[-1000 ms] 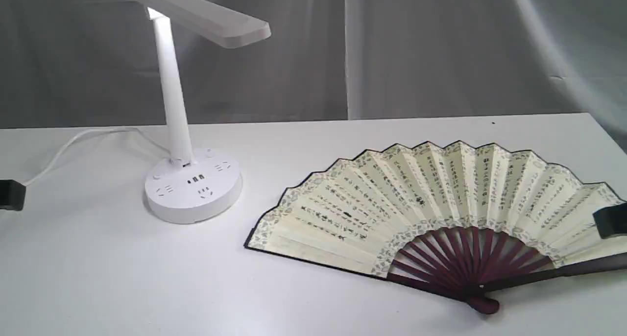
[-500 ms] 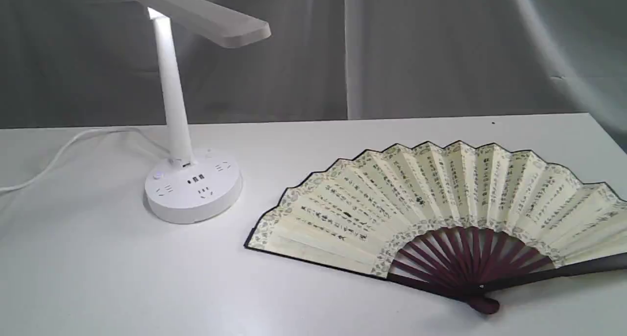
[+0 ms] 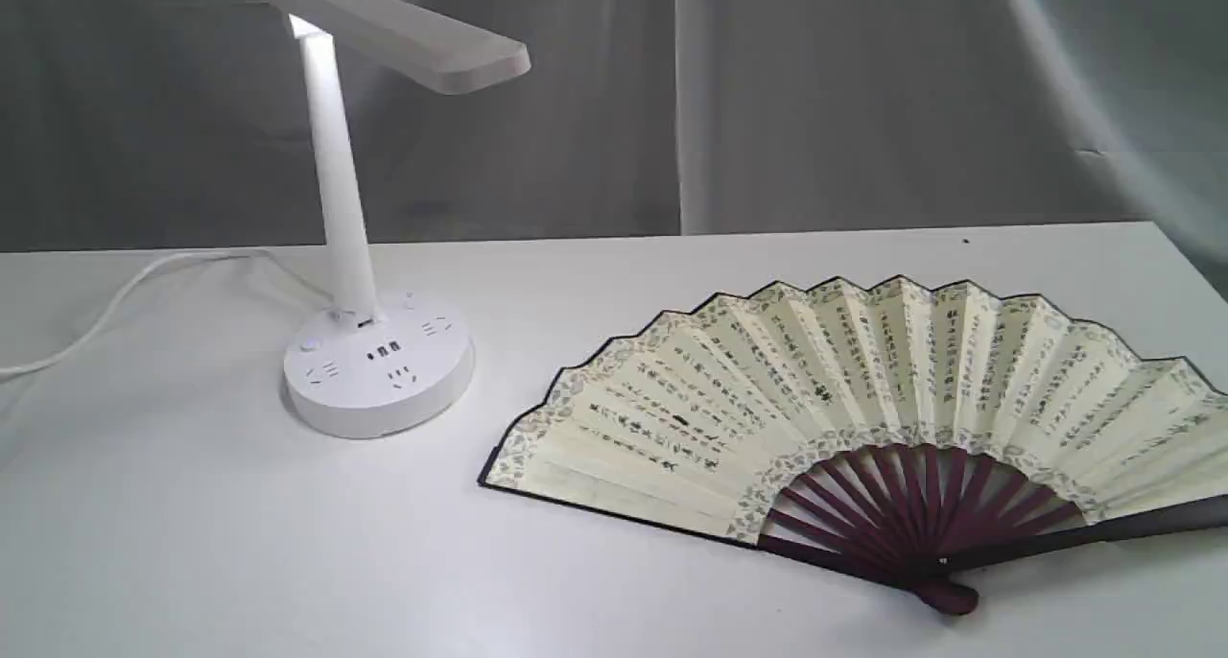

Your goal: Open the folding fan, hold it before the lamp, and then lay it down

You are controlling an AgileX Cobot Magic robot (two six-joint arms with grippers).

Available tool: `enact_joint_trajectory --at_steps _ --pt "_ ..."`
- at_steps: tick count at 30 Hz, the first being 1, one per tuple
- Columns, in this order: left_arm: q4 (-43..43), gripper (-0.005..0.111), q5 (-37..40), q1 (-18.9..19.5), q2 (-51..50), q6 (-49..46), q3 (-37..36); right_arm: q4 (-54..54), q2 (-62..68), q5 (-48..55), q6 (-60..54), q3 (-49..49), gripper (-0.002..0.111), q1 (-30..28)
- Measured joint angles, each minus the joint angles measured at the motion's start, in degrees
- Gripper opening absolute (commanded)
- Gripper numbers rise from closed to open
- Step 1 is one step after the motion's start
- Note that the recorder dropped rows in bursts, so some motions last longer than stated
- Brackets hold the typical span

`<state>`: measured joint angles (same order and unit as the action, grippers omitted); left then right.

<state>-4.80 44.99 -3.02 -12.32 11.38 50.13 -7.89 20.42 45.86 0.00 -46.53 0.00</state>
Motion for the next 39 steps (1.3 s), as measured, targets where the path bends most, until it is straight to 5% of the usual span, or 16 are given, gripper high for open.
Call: enact_joint_trajectory --at_steps 9,23,39 --pt "0.0 0.0 0.14 0.0 11.5 0.0 0.04 0.0 -9.14 13.02 -0.39 0.0 0.0 0.0" --pt "0.34 0.0 0.81 0.0 12.29 0.0 -0.52 -2.8 -20.22 16.15 -1.48 0.36 0.0 0.0" --pt "0.34 0.0 -23.77 0.0 12.07 0.0 -26.11 0.08 -20.19 -9.2 0.0 20.38 0.0 0.0"
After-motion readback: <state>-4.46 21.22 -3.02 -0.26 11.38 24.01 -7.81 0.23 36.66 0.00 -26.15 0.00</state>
